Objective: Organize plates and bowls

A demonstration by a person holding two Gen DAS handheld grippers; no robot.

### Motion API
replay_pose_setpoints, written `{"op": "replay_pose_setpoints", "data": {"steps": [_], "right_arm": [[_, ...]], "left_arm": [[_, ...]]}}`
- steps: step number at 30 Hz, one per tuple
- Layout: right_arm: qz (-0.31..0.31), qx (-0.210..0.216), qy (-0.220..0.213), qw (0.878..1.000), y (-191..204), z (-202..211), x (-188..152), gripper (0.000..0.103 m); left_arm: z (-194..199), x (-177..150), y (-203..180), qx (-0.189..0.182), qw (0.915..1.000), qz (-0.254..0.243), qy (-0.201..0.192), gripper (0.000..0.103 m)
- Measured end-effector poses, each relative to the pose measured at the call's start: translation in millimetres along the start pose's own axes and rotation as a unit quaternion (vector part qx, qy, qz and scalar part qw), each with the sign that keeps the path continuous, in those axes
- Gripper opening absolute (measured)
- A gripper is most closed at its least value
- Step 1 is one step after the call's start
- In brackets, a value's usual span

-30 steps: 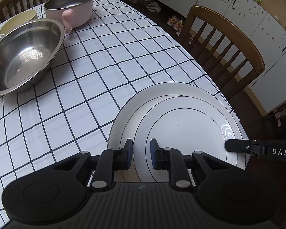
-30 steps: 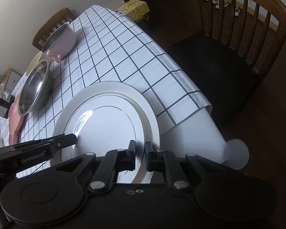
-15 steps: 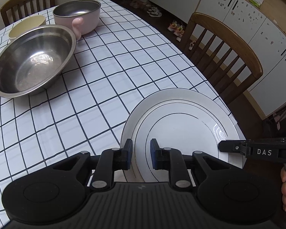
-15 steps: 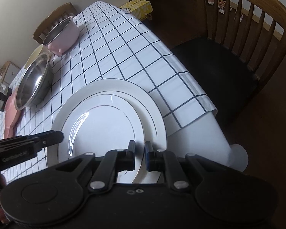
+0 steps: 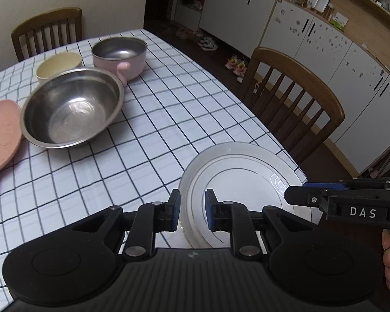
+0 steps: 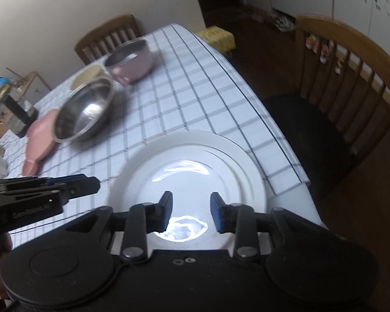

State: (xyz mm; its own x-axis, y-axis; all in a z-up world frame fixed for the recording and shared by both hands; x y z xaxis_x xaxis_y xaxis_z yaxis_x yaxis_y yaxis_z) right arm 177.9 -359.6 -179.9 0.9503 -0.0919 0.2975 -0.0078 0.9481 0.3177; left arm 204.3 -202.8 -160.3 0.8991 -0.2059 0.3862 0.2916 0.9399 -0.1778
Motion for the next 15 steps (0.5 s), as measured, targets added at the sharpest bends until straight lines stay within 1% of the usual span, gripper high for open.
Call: {"op": "replay_pose_setpoints", "data": {"steps": [3, 6, 8, 10, 12, 13, 15], "right_arm": [[0.018, 0.002, -0.02, 1.0, 19, 13, 1, 0.039], [0.04, 0.001, -0.043, 0.998, 39, 26, 2, 0.046], [0.05, 0.004, -0.056, 0.997, 52, 33, 2, 0.051], [0.057, 0.007, -0.067, 0.996, 64, 38, 2, 0.055], [0.062, 0.012, -0.075, 0.995, 75, 43, 2, 0.059], [0.066, 0.015, -0.08, 0.995, 81, 45, 2, 0.064], [0.071, 0.021, -0.088, 0.993, 93, 49, 1, 0.067]], "left_arm": [[18, -2, 7, 0.003, 0.9998, 0.002, -0.021, 0.025], [37, -5, 17, 0.013, 0.9989, 0.005, -0.046, 0.036], [52, -8, 24, 0.018, 0.9977, 0.008, -0.065, 0.057], [67, -11, 31, 0.025, 0.9959, 0.011, -0.086, 0.066], [79, -14, 38, 0.032, 0.9945, 0.012, -0.099, 0.069], [85, -16, 41, 0.033, 0.9939, 0.014, -0.104, 0.07], [95, -19, 50, 0.038, 0.9925, 0.021, -0.114, 0.073]]}}
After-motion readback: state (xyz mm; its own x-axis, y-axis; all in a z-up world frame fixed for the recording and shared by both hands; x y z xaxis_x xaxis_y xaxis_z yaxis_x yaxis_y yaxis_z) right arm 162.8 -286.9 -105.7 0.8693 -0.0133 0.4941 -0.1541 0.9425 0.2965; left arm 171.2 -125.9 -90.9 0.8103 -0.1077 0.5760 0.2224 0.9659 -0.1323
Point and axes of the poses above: each gripper's, at about its wrist camera, not at the fingertips, and z roughly against the way its jaws point, y to its left, x to its top, the point moved 10 cm from there along -z, roughly the way its jaws point, and after that the axes turned 14 degrees about y, right-handed, at the moved point
